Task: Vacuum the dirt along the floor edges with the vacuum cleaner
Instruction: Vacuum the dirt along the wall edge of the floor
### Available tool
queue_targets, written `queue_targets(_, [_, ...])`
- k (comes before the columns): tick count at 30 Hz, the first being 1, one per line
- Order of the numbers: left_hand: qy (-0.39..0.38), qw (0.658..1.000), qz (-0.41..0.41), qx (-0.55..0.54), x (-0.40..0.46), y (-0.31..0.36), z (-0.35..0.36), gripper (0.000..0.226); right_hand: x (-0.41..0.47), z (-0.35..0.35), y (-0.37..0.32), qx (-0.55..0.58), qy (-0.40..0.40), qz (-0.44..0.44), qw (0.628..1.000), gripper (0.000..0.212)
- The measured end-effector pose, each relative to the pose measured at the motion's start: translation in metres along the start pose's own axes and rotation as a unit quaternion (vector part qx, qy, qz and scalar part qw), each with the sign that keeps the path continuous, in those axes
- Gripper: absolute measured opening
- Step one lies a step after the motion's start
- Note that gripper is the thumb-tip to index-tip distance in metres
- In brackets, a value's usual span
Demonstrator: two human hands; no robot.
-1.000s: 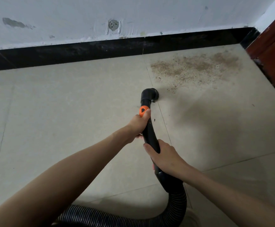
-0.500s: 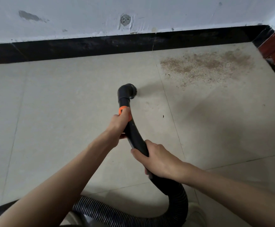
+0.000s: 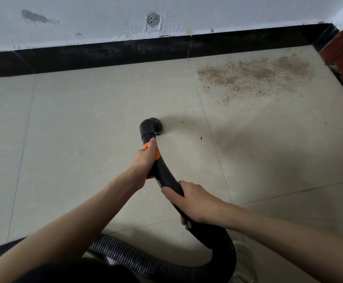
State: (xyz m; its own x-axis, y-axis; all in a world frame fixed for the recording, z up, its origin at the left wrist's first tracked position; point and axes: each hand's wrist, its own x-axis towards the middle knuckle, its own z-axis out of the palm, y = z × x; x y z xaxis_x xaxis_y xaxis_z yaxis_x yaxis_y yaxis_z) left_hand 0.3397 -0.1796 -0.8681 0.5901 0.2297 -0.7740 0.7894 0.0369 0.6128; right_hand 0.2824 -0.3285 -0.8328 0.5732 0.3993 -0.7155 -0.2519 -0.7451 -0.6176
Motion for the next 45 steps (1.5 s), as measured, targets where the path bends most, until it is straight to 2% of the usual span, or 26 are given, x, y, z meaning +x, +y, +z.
queue_targets(5, [-0.051, 0.997, 0.024, 0.047, 0.008, 0.022, 0.037, 0.042, -0.004, -0.013, 0.013, 0.039, 0.064, 0.01, 0.997, 0.044])
queue_targets(14, [-0.121, 0.99, 0.022, 0.073, 0.013, 0.034, 0.076, 0.041, -0.014, -0.022, 0.026, 0.071, 0.128, 0.058, 0.988, 0.044])
queue_targets(19, [-0.161, 0.987, -0.009, 0.016, 0.01, 0.046, 0.082, 0.04, -0.013, -0.032, 0.026, 0.092, 0.142, 0.059, 0.984, 0.044])
queue_targets(23, [-0.121, 0.993, 0.011, -0.006, 0.008, 0.046, 0.058, 0.043, -0.009, -0.028, 0.015, 0.082, 0.116, 0.03, 0.989, 0.044])
queue_targets(27, [-0.04, 0.997, 0.027, -0.053, -0.005, 0.025, 0.019, 0.044, -0.009, -0.017, 0.004, 0.053, 0.044, -0.016, 0.997, 0.043])
queue_targets(30, [-0.011, 0.997, 0.02, -0.067, -0.015, 0.003, 0.003, 0.042, -0.011, -0.004, 0.003, 0.028, 0.005, -0.025, 0.999, 0.045])
queue_targets(34, [-0.032, 0.998, -0.003, -0.054, -0.022, -0.013, 0.003, 0.041, -0.019, 0.009, 0.01, 0.06, -0.019, -0.013, 0.998, 0.044])
queue_targets(39, [-0.077, 0.997, 0.005, 0.001, -0.02, -0.005, 0.03, 0.048, -0.025, 0.008, 0.024, 0.06, 0.049, 0.011, 0.997, 0.044])
queue_targets(45, [-0.137, 0.989, 0.013, 0.055, -0.022, 0.007, 0.061, 0.048, -0.04, 0.003, 0.038, 0.116, 0.096, 0.023, 0.988, 0.05])
